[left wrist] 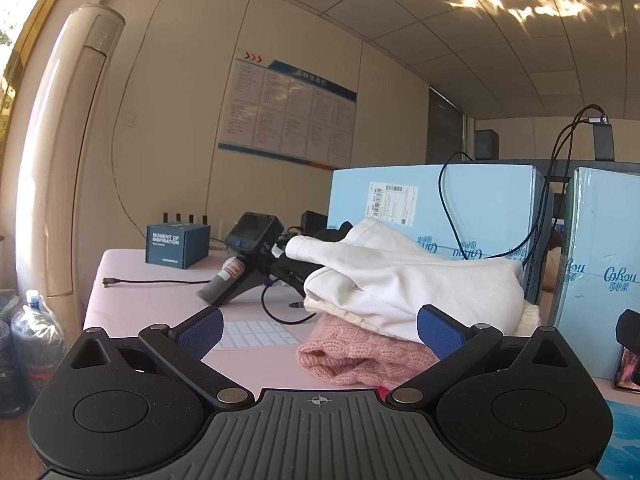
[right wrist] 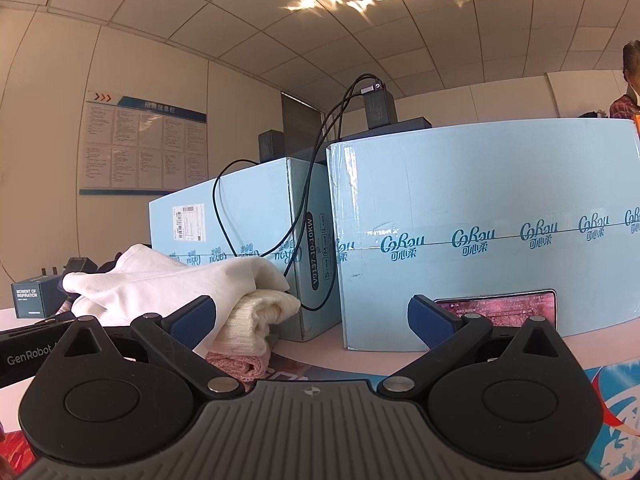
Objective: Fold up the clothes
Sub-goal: 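Move both tools toward the crumpled dark brown jacket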
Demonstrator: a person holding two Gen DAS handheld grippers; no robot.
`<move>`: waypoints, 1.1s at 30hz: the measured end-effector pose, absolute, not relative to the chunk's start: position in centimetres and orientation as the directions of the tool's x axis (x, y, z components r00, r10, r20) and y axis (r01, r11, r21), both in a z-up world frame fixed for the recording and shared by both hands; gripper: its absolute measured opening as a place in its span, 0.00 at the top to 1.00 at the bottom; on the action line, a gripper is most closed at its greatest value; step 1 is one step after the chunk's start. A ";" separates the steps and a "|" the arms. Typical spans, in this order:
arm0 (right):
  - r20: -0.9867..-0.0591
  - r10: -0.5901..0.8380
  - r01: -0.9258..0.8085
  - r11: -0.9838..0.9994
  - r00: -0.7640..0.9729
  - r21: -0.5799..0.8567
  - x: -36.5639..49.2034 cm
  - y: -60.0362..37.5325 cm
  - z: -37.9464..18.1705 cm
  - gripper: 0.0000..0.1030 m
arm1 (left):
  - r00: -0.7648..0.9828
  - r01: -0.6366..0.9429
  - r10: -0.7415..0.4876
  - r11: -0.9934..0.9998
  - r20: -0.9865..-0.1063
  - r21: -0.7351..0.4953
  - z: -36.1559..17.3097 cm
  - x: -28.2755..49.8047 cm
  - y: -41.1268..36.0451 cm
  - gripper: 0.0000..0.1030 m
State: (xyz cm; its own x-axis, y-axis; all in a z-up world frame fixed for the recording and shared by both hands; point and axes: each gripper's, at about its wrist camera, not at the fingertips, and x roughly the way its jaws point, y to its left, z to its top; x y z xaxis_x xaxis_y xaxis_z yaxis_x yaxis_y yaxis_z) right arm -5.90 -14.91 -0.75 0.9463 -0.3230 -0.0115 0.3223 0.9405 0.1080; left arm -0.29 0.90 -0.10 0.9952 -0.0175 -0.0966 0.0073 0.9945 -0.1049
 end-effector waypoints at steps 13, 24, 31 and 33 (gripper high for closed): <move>-0.158 -0.315 0.347 0.905 0.936 0.248 -16.8 -17.3 1.2 0.00 | 0.882 0.459 -0.471 0.868 -0.024 -0.188 1.7 -4.7 -0.8 0.00; -0.265 -0.654 0.695 0.584 0.709 0.419 -34.7 -28.3 -0.2 0.00 | 0.487 0.869 -0.873 0.487 -0.025 -0.084 3.7 -12.2 -12.9 0.00; -0.346 -0.741 0.776 0.363 0.576 0.516 -44.1 -33.4 -3.3 0.00 | 0.247 0.963 -0.969 0.247 0.011 0.110 3.0 -19.8 -22.2 0.00; -0.351 -0.755 0.775 0.315 0.555 0.547 -46.0 -34.6 -3.7 0.00 | 0.192 0.972 -0.981 0.187 -0.026 0.139 2.9 -21.4 -24.2 0.00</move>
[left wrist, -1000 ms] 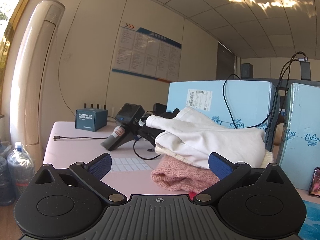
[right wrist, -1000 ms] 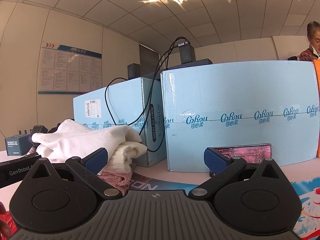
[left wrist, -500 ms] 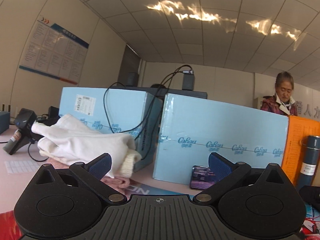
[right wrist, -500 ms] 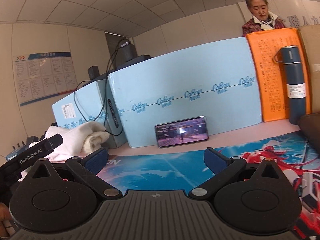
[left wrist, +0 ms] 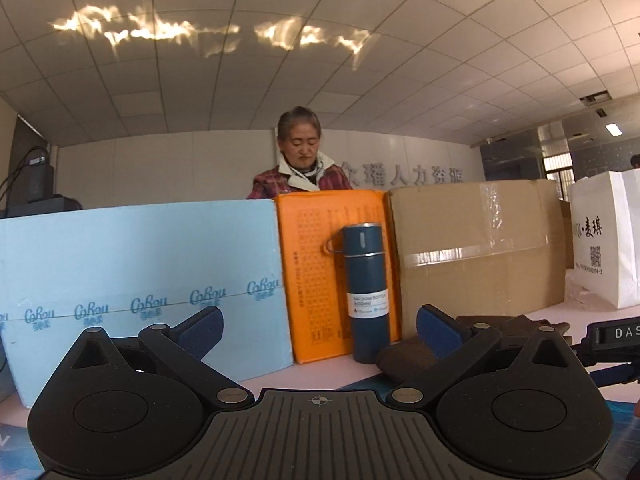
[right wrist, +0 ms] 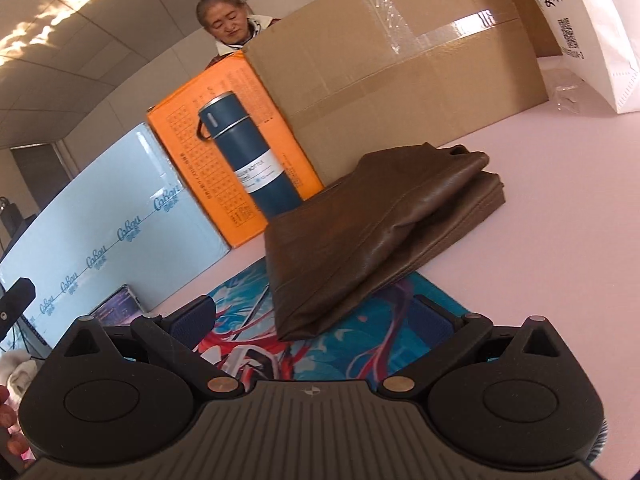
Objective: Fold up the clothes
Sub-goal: 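Move both tools toward the crumpled dark brown jacket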
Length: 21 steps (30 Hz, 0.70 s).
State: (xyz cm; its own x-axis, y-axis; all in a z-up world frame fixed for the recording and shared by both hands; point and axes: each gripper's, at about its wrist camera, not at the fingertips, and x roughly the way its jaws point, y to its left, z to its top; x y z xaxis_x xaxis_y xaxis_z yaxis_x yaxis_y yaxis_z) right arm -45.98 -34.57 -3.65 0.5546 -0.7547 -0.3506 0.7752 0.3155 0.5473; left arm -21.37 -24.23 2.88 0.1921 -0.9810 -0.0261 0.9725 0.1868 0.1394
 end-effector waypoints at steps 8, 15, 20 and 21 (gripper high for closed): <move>-0.311 -0.773 0.688 0.213 0.553 0.693 -49.5 -40.5 -4.1 0.00 | 0.061 0.952 -0.987 0.014 -0.147 0.305 1.6 -27.0 -30.5 0.00; -0.285 -0.764 0.598 0.160 0.579 0.785 -51.4 -42.0 -5.6 0.00 | -0.090 0.847 -0.958 -0.217 -0.271 0.486 -1.4 -33.1 -35.2 0.00; -0.268 -0.776 0.601 0.172 0.571 0.780 -51.9 -41.6 -5.8 0.00 | -0.089 0.803 -0.941 -0.261 -0.326 0.535 -3.5 -35.8 -37.7 0.00; -0.265 -0.775 0.595 0.173 0.574 0.785 -52.0 -41.6 -5.9 0.00 | -0.080 0.798 -0.940 -0.260 -0.332 0.544 -3.9 -36.2 -38.2 0.00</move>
